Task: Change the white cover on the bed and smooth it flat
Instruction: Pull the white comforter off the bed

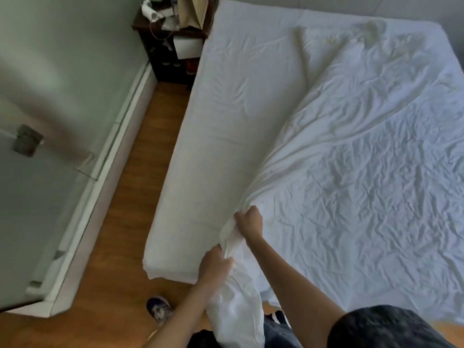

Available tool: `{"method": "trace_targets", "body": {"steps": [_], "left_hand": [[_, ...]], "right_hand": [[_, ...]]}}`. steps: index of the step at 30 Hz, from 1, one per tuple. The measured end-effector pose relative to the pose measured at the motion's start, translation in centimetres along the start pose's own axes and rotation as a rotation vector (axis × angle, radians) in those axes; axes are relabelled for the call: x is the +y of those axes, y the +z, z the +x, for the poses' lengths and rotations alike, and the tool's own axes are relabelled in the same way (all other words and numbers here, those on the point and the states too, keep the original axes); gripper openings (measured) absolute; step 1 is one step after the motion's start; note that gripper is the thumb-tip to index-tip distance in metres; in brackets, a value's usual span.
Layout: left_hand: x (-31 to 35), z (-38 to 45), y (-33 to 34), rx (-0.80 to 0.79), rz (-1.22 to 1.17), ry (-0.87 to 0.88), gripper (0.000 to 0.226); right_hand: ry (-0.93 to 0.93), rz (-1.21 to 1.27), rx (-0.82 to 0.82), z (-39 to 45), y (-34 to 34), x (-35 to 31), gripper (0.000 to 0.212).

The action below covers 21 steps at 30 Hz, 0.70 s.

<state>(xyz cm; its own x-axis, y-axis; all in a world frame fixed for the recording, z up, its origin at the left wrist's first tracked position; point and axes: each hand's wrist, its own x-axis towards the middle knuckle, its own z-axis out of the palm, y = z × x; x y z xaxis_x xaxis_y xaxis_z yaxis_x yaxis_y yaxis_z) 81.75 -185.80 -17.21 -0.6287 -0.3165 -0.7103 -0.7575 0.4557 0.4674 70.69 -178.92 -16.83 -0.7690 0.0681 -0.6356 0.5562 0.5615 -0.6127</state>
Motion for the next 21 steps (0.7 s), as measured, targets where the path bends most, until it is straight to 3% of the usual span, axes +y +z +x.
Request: {"method": "trace_targets", "body": {"steps": [7, 12, 18, 21], "left_hand": [[-4.8, 6.8, -10.3, -0.137, -0.106, 0.051, 0.004], [-12.2, 11.9, -22.2, -0.304, -0.195, 0.090, 0.007], [-23.4, 15.1, -37.8, -0.198, -0.140, -0.131, 0.013], [-27.9, 16.4, -40.6, -0.201, -0.030, -0.221, 0.020]], "right_hand": [[0.030, 0.029, 0.127, 1.0, 9.5, -7.3, 0.010], [0.025, 0.001, 0.176, 0.5, 21.8, -13.9, 0.005], [0.024, -0.090, 0.008, -3.3, 40.4, -21.9, 0.026], [0.046, -0.200, -0.114, -4.5, 46.4, -22.8, 0.035]]}}
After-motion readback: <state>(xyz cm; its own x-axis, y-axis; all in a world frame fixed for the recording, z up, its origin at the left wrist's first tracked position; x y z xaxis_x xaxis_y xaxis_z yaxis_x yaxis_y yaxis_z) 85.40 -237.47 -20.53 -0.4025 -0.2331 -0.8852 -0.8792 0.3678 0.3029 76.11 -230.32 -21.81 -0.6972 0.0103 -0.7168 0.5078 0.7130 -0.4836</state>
